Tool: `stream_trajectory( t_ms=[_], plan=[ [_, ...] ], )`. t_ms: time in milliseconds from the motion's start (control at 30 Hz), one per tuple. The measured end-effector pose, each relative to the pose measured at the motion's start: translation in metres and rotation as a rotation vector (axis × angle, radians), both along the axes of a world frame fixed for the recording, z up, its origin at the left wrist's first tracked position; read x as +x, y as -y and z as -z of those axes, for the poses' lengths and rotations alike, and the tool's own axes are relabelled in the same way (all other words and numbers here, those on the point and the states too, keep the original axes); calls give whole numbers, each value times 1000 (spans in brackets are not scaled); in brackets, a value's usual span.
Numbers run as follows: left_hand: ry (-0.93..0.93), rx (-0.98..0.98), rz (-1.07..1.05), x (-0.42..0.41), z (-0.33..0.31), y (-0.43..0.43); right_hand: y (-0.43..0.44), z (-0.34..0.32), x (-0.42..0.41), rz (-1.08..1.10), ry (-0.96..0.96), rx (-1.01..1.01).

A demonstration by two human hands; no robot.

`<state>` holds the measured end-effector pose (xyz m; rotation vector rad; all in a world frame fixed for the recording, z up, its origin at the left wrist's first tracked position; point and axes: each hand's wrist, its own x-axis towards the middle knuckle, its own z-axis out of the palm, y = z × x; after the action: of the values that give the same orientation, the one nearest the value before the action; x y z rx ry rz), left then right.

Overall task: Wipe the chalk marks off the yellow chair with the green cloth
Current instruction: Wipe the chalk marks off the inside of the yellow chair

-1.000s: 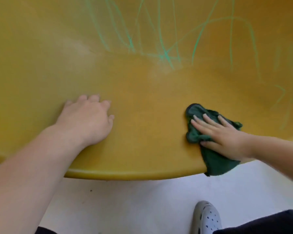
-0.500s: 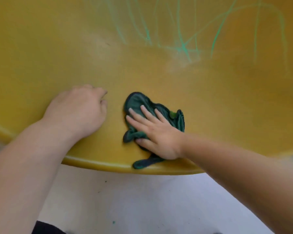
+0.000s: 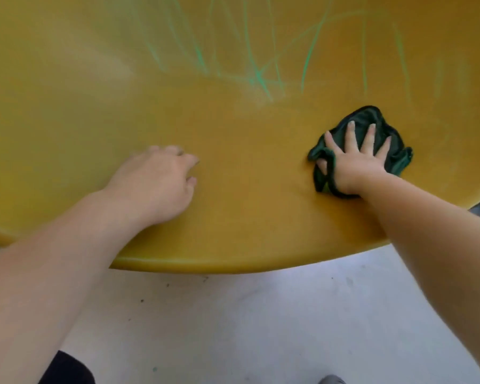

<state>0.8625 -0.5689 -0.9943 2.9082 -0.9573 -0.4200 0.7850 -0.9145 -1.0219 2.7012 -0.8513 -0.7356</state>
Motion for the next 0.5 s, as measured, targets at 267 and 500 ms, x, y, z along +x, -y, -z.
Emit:
stream_trajectory(
  t_ms=[267, 500],
  plan=[
    [-18, -144, 59, -9, 9, 48, -134, 9, -55, -285, -77, 452],
    [-12, -169, 239, -23, 34, 138, -14, -46, -106, -170, -141, -122]
  ],
)
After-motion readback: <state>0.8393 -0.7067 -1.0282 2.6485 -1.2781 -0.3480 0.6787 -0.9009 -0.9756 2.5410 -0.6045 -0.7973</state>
